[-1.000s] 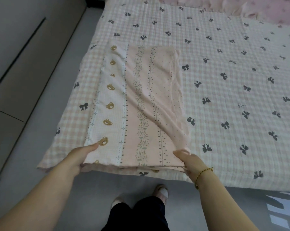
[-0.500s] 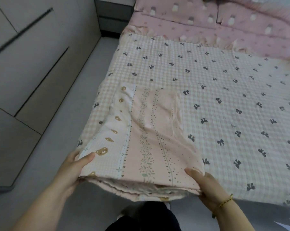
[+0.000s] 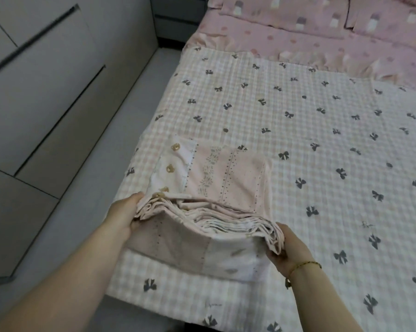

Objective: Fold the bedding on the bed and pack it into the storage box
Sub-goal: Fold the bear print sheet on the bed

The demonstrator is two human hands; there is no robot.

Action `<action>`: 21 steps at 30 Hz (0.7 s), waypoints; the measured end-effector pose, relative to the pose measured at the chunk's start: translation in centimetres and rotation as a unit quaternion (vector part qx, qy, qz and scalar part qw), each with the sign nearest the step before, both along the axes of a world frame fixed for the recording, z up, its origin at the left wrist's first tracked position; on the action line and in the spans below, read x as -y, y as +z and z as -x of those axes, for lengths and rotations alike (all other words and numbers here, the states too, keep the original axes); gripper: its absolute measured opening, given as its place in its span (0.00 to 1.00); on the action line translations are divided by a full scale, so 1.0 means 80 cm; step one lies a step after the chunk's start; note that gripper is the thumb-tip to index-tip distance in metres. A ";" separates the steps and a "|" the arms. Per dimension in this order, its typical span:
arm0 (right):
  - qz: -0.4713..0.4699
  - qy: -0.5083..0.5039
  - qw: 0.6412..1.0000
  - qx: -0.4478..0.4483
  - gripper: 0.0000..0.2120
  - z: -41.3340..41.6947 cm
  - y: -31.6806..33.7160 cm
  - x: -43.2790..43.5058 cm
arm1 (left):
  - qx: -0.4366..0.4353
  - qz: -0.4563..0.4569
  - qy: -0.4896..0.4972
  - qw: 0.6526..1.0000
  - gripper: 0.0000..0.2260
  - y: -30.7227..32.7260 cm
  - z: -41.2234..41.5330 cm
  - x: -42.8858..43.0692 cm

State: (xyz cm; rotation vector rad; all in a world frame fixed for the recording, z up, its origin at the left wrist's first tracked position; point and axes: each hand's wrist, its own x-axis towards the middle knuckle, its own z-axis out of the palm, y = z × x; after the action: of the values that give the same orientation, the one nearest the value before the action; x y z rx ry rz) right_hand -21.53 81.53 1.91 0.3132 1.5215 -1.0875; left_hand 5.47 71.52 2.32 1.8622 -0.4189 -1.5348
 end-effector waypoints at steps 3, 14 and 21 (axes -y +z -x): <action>-0.022 0.034 0.999 -0.027 0.06 0.026 -0.016 0.064 | 0.021 0.026 0.030 0.999 0.09 0.004 0.029 0.044; 0.036 0.252 0.885 -0.390 0.29 0.047 -0.098 0.168 | 0.249 0.072 -0.245 0.934 0.38 -0.081 0.069 0.143; -0.061 0.286 0.814 -0.502 0.33 0.039 -0.124 0.187 | 0.314 0.003 -0.249 0.916 0.38 -0.129 0.066 0.175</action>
State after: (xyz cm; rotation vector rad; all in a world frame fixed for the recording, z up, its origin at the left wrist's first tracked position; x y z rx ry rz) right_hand -24.67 66.57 -7.97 -0.7414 2.3956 -0.6462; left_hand 0.15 57.49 -8.03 2.3424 -1.2705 -1.1708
